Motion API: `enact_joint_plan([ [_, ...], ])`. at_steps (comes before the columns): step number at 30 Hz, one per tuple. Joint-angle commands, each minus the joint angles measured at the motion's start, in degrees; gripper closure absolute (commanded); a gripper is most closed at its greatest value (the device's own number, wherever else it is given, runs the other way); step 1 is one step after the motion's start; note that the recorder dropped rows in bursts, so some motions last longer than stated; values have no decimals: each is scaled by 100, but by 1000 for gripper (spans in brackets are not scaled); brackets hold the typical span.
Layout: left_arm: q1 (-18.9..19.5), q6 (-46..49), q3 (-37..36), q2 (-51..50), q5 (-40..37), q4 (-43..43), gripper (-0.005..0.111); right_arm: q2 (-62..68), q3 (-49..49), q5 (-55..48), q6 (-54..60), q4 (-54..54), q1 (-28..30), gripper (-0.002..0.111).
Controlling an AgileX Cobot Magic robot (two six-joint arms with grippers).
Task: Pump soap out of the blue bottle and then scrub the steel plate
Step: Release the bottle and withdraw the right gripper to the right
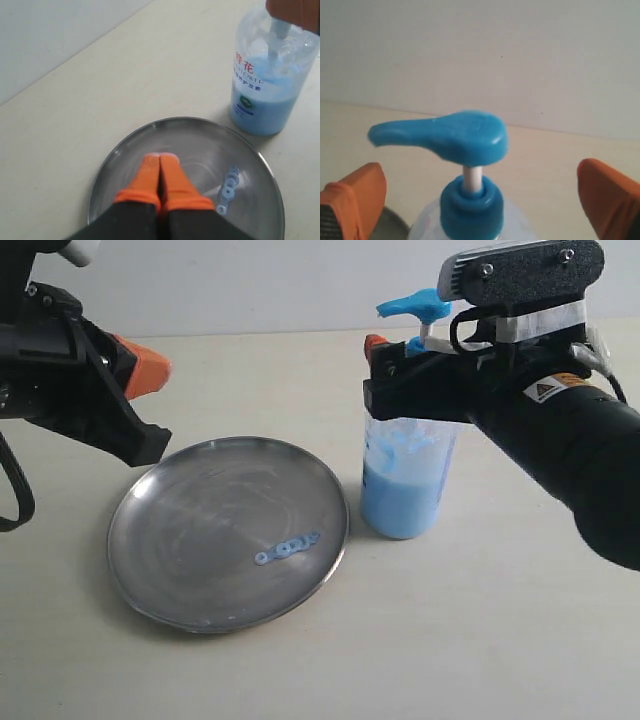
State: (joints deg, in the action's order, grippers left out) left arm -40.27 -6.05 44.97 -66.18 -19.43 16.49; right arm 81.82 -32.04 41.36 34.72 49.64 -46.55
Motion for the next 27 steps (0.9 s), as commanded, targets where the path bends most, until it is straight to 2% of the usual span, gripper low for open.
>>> enact_joint_plan([
  [1,-23,-39,-7,-37,136,3,107,-546,-34,-1249,957,757,-11,7],
  [5,-23,-39,-7,-47,205,-79,107,-1095,-34,-2031,3391,3043,-11,14],
  [8,-23,-39,-7,-47,225,-307,107,-1570,-34,-2215,6067,5030,-11,21],
  [10,-34,-39,-41,-47,269,-553,107,-1871,192,-2094,6156,5030,-11,32],
  [13,-46,-39,-146,-50,466,-686,107,-2252,565,-1743,6167,5030,-11,55],
  [16,-46,-39,-144,-99,500,-686,107,-2315,921,-2015,6105,5030,-11,69],
  [23,-46,-39,-144,-378,512,-777,107,-2304,1239,-3574,5373,5030,-11,100],
  [27,-46,-39,-144,-462,527,-789,107,-2304,1238,-4977,4953,5030,-11,105],
])
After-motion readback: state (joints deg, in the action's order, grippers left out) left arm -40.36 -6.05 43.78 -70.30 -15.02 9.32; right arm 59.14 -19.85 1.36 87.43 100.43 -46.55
